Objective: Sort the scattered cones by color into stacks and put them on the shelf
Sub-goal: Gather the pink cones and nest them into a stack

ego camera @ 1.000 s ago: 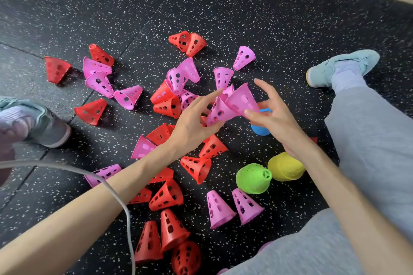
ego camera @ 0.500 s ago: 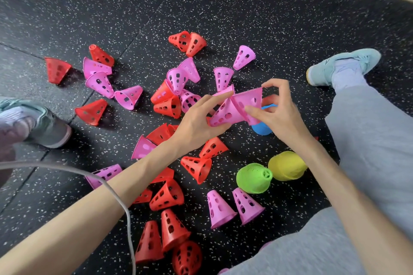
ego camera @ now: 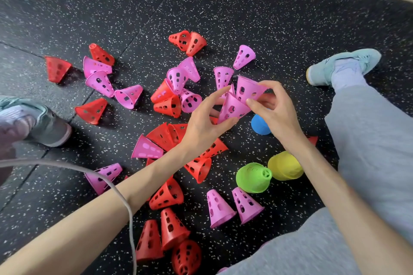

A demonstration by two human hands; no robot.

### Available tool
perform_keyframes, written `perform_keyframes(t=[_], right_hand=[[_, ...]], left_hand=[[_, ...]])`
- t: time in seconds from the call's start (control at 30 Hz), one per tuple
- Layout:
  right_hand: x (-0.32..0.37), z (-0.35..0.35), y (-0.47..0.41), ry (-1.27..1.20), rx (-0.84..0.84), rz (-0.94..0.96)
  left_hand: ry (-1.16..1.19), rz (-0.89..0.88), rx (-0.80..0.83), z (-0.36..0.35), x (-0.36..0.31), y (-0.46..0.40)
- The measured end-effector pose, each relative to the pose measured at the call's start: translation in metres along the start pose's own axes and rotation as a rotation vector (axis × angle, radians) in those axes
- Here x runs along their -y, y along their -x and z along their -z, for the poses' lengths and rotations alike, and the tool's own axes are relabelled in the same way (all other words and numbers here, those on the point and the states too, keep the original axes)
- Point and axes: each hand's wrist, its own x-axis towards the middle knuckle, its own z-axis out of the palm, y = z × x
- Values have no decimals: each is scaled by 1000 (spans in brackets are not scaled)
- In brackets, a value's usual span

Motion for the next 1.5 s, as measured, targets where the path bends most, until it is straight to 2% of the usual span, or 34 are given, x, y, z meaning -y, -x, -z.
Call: perform_keyframes(t=[0.17, 0.33, 0.53, 0.7, 0.93, 1.13, 1.33, 1.5], right_hand=[[-1, 3, -3, 151, 128, -9], [-10, -4, -2, 247, 278, -39], [-1, -8, -9, 342, 286, -10], [-1, -9, -1, 379, 286, 5], [-2, 4, 27, 427, 266, -2], [-4, 12, 48, 472, 171, -27], [-7, 12, 55, 458, 142, -67], [-8, 13, 55, 451, 148, -95]], left_hand=[[70, 53, -55, -1, -1, 0], [62, 56, -32, 2, 2, 1], [7, 73, 83, 12, -1, 4], [-46, 62, 256, 25, 2, 36], [-246, 27, 556, 35, 23, 100], [-385, -127, 826, 17, 41, 121], [-478, -67, 953, 12, 57, 127], [-518, -105, 1014, 9, 55, 128]])
